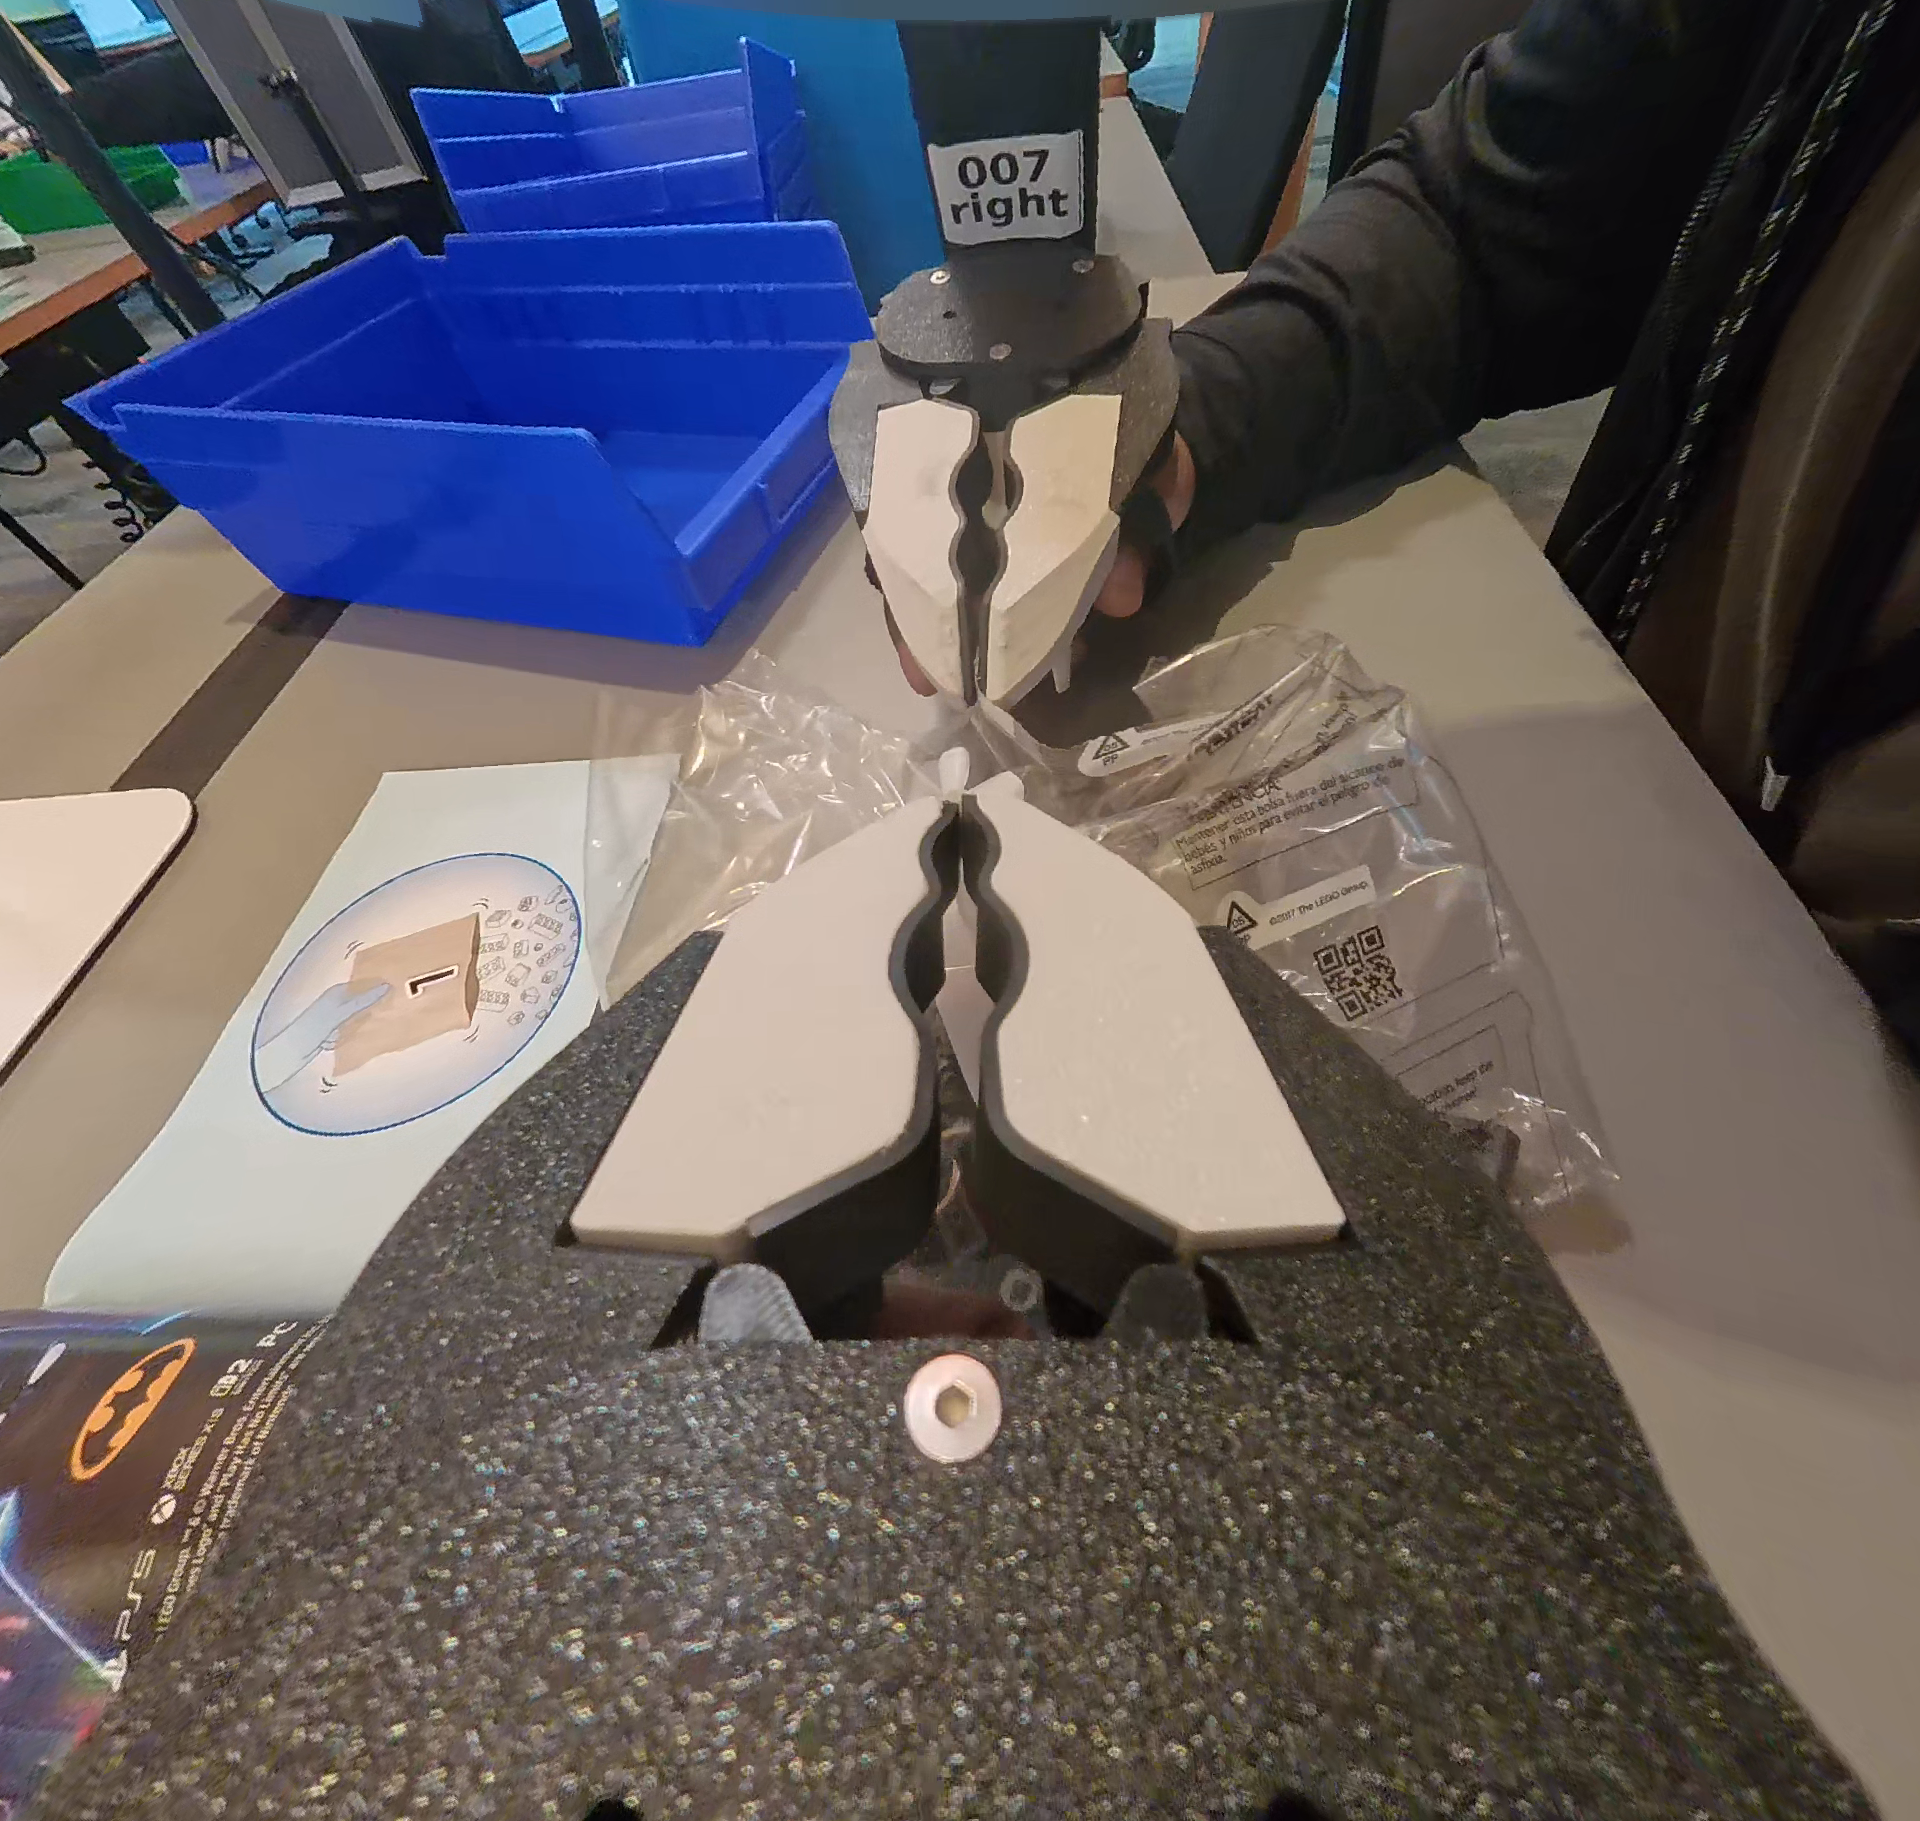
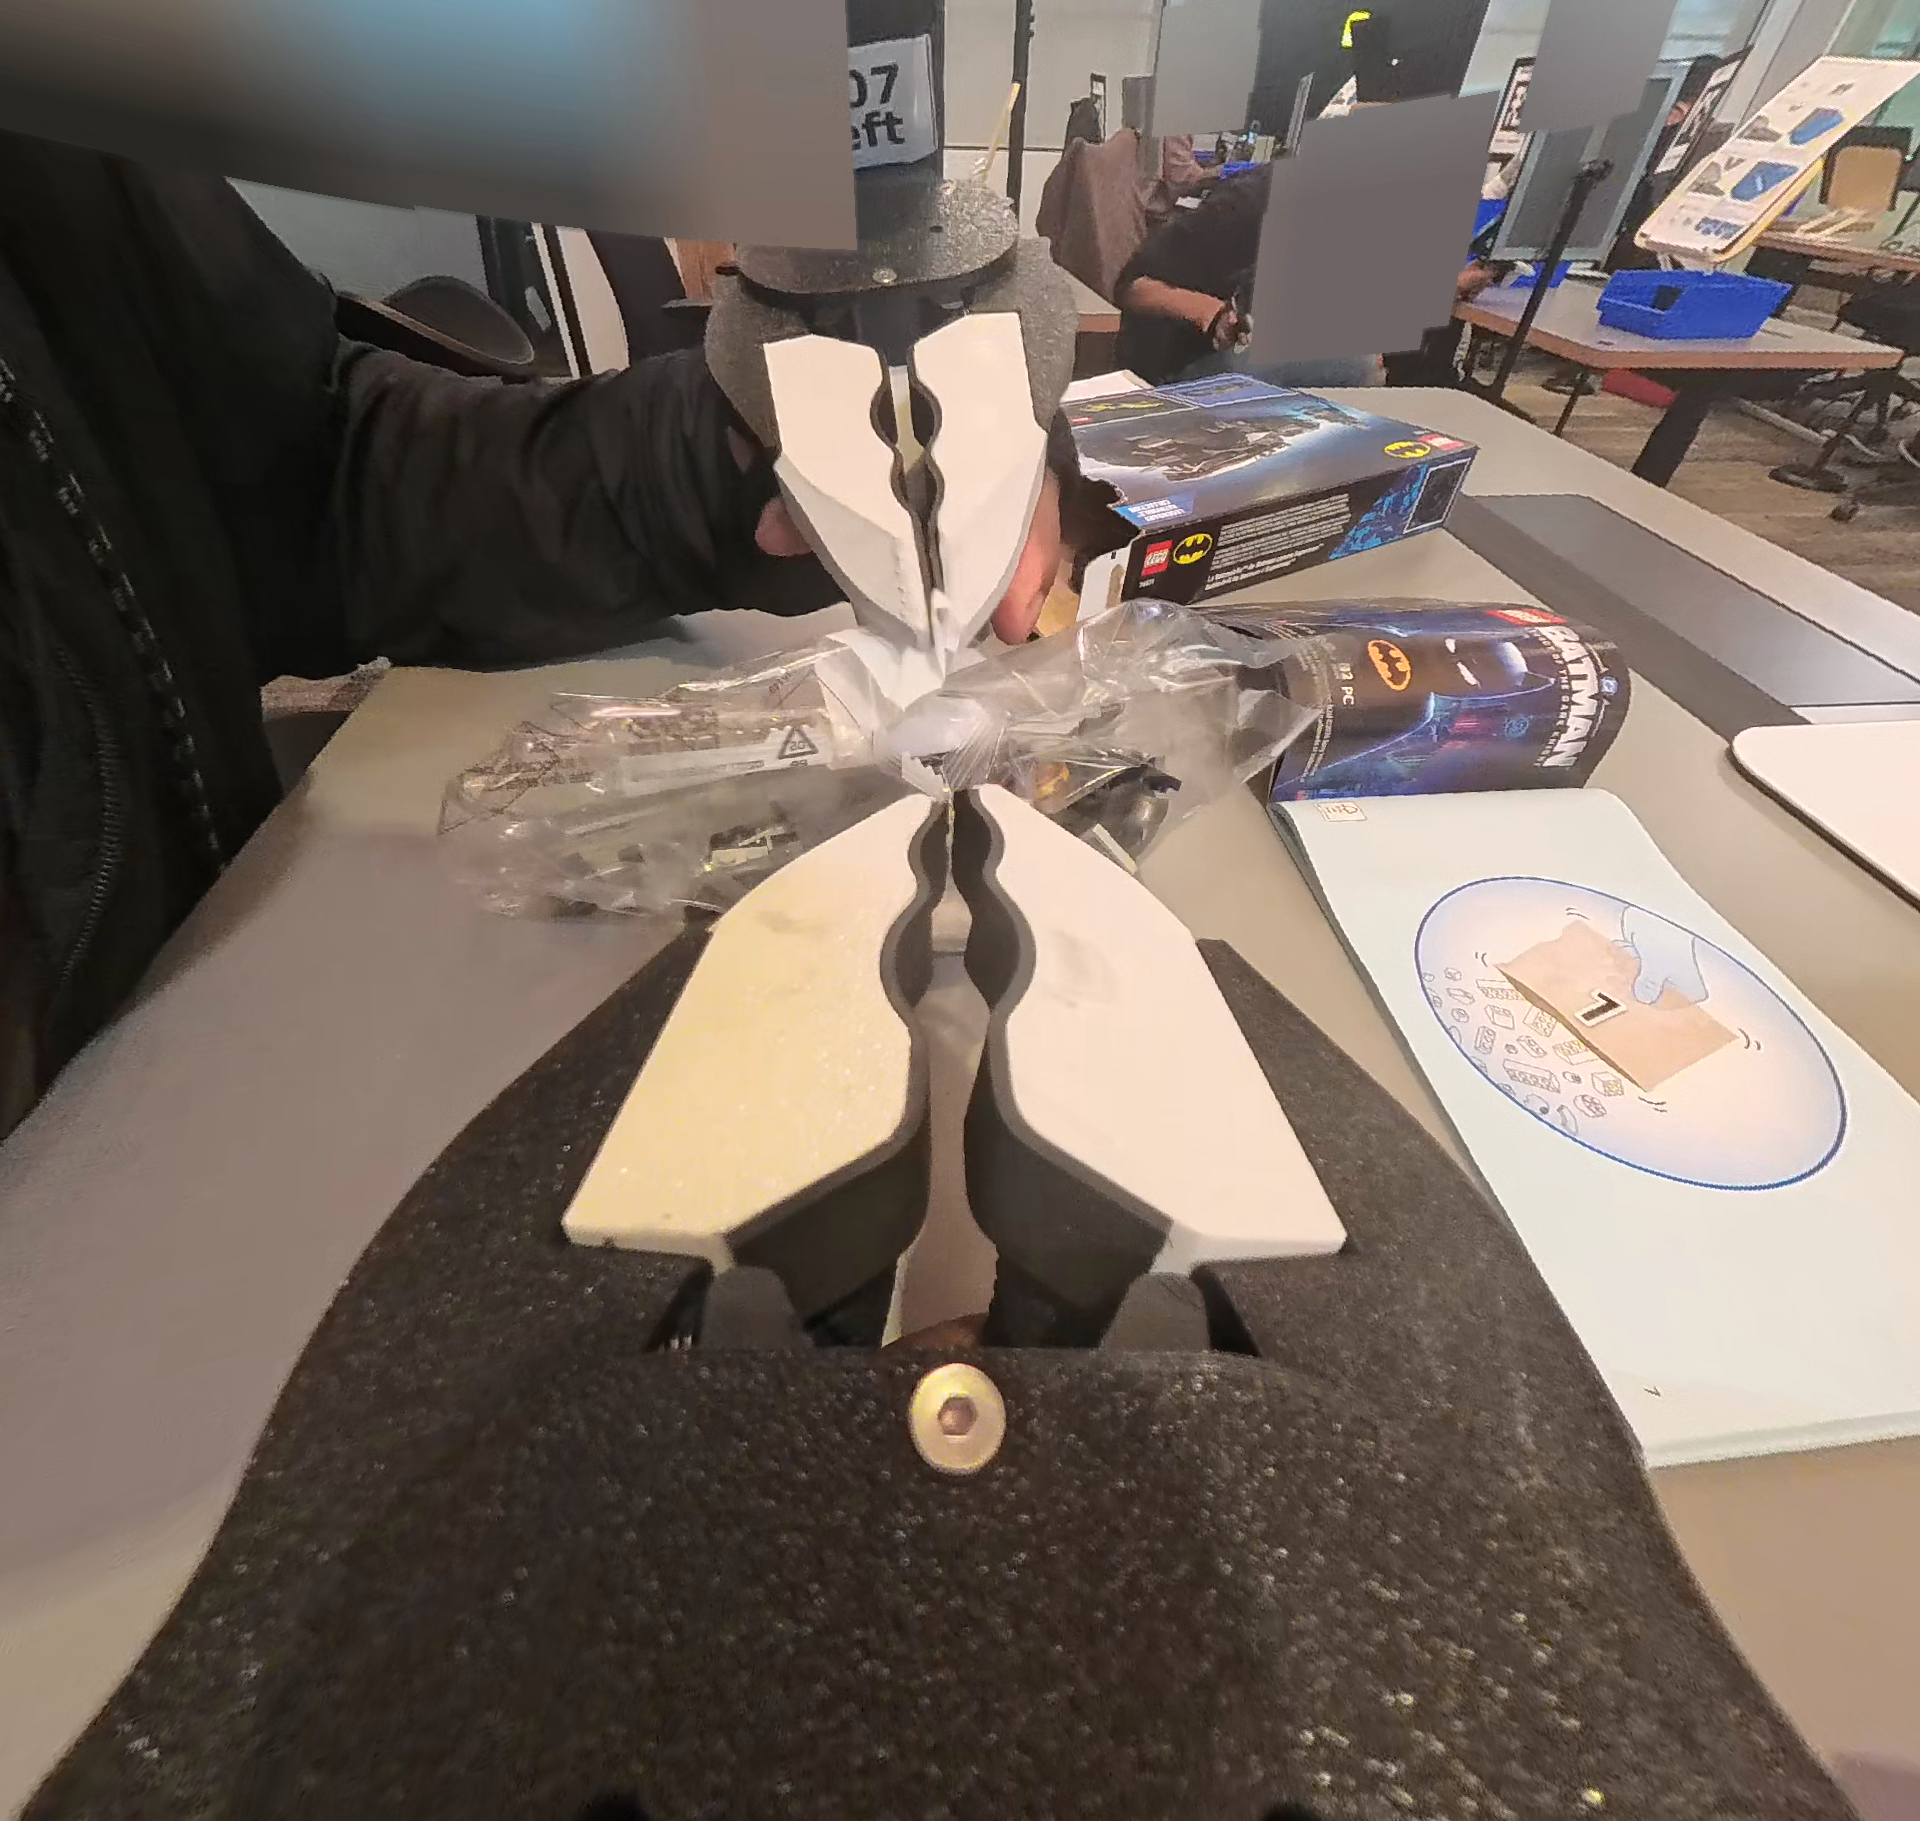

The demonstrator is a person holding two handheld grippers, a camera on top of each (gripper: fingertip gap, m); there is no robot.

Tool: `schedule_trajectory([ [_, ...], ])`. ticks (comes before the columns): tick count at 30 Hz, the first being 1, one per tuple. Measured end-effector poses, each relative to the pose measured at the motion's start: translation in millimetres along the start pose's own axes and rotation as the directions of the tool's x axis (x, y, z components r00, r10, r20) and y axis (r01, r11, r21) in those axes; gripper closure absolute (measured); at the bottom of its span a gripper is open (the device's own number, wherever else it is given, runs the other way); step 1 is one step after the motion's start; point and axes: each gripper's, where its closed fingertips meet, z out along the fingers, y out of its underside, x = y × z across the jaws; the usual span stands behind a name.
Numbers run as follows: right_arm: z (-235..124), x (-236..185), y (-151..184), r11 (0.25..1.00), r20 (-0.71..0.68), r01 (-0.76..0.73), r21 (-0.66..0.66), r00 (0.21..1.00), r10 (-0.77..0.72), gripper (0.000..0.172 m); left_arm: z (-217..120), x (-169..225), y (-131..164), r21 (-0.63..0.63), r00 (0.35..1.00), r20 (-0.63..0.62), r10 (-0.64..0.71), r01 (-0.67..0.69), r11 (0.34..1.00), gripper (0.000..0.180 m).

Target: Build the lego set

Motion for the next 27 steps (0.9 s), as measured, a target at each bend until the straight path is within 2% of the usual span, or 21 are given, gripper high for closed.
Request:
schedule_trajectory([
  [13,-3.7,6.1,-1.8,1.0,-0.017,-0.007,0.013,1.0,0.007,0.169,-8.5,0.1,-9.9,0.06,1.0,0.015,0.01,-0.011,0.998,0.18],
  [18,-11.6,8.8,-14.6,0.999,-0.011,-0.01,0.052,1.0,0.01,0.154,-8.8,1.6,-16.6,0.079,0.999,0.035,0.033,-0.036,0.996,0.18],
  [22,-23.0,19.3,-37.6,0.988,-0.001,-0.103,0.114,0.995,0.104,0.15,-4.1,6.5,-18.8,0.064,0.997,0.043,0.071,-0.074,0.995,0.18],
  [25,-16.9,21.0,-39.7,0.974,0.009,-0.223,0.044,0.975,0.223,0.146,-0.2,9.5,-19.9,0.055,0.995,0.047,0.09,-0.093,0.994,0.18],
  [27,-9.8,16.0,-32.4,0.971,-0.005,-0.234,-0.037,0.972,0.234,0.145,1.2,10.4,-20.6,0.052,0.994,0.053,0.1,-0.103,0.993,0.18],
])
